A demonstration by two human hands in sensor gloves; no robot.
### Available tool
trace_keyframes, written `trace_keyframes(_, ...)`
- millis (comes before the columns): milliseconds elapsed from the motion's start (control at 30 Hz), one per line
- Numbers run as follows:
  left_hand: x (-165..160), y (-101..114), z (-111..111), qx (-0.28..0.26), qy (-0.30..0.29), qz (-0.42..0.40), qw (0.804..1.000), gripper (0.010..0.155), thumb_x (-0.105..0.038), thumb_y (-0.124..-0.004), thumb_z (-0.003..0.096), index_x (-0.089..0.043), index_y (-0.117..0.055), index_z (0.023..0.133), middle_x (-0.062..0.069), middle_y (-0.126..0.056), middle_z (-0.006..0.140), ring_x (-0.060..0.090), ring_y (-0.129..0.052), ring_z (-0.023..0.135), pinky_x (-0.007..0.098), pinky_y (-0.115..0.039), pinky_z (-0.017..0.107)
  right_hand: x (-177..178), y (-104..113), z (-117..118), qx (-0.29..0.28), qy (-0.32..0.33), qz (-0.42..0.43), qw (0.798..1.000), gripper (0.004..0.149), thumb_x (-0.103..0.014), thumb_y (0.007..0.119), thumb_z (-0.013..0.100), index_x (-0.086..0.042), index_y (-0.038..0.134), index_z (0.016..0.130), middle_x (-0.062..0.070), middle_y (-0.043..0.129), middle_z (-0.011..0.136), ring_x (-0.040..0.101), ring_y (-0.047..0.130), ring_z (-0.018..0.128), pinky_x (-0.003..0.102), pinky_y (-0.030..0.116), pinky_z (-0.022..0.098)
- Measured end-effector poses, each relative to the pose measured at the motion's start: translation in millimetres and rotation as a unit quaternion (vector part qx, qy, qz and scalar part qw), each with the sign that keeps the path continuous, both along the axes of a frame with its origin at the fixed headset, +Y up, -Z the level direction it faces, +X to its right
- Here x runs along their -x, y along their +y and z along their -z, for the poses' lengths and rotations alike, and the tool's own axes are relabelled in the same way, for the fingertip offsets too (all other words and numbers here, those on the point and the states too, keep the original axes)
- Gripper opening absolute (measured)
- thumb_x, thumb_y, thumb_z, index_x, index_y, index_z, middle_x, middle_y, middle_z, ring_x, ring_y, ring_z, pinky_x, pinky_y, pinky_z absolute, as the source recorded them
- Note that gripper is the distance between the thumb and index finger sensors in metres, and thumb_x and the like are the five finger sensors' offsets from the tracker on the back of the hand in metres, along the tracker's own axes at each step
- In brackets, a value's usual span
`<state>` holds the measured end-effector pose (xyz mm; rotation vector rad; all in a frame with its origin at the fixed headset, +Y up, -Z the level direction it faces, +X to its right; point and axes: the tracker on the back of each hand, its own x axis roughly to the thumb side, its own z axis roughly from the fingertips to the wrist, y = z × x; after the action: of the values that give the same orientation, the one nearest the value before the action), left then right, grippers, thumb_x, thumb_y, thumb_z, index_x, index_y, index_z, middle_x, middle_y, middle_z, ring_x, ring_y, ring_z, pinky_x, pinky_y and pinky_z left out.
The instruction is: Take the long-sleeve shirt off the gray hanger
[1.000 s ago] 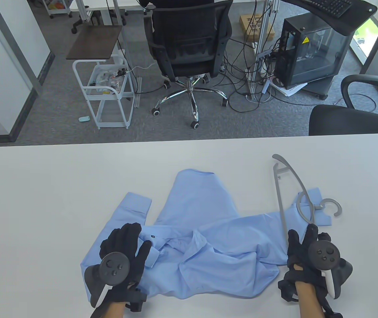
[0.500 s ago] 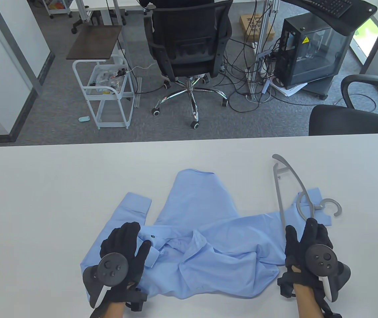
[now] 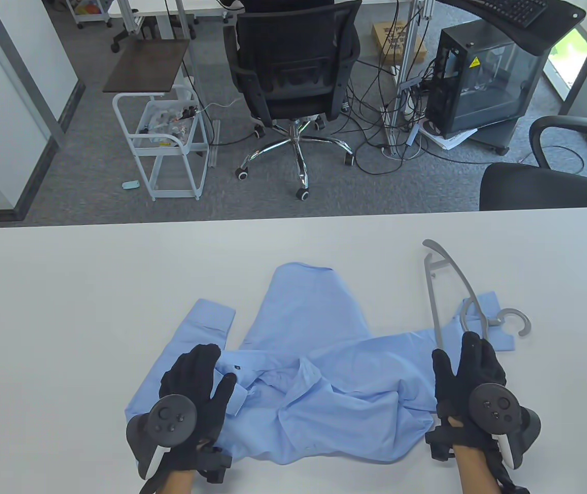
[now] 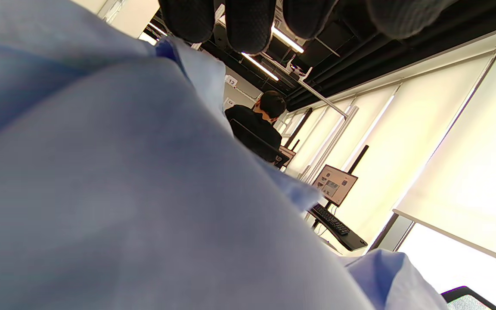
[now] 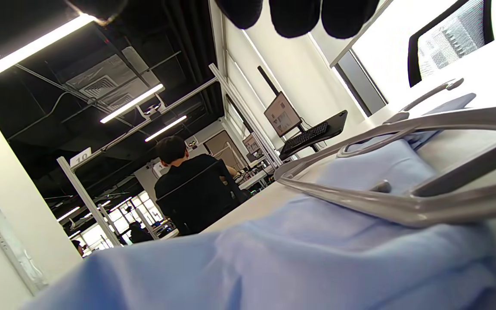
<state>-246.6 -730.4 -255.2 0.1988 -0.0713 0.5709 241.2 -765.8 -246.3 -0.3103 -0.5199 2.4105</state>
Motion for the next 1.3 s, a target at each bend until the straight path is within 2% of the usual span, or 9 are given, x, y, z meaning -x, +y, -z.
trace_keyframes(633, -3.2, 0.6, -3.0, -0.011, -0.013, -0.002, 1.0, 0.072, -0.067, -0.061, 0.0528, -0.035, -0.047, 0.115, 0.004, -0.054, 0.121, 0.045, -0.052, 0.115, 0.066, -0.036, 0.081, 33.2, 12.0, -3.2, -0.02, 0.069, -0.052, 0.996, 0.077, -0.062, 0.063, 0.063, -0.011, 0.045, 0.118, 0.028, 0.044, 0.116, 0.059, 0.049, 0.101, 0.078, 0.038, 0.066)
trace_keyframes(1300, -8.6, -0.6, -5.5, -0.016, -0.033, -0.015, 0.999, 0.071, -0.067, -0.061, 0.0529, -0.034, -0.047, 0.115, 0.004, -0.054, 0.121, 0.045, -0.052, 0.114, 0.066, -0.037, 0.081, 51.6, 15.4, -4.7, -0.037, 0.141, -0.016, 0.989, 0.075, -0.062, 0.063, 0.063, -0.013, 0.048, 0.118, 0.027, 0.045, 0.117, 0.057, 0.051, 0.102, 0.076, 0.04, 0.069)
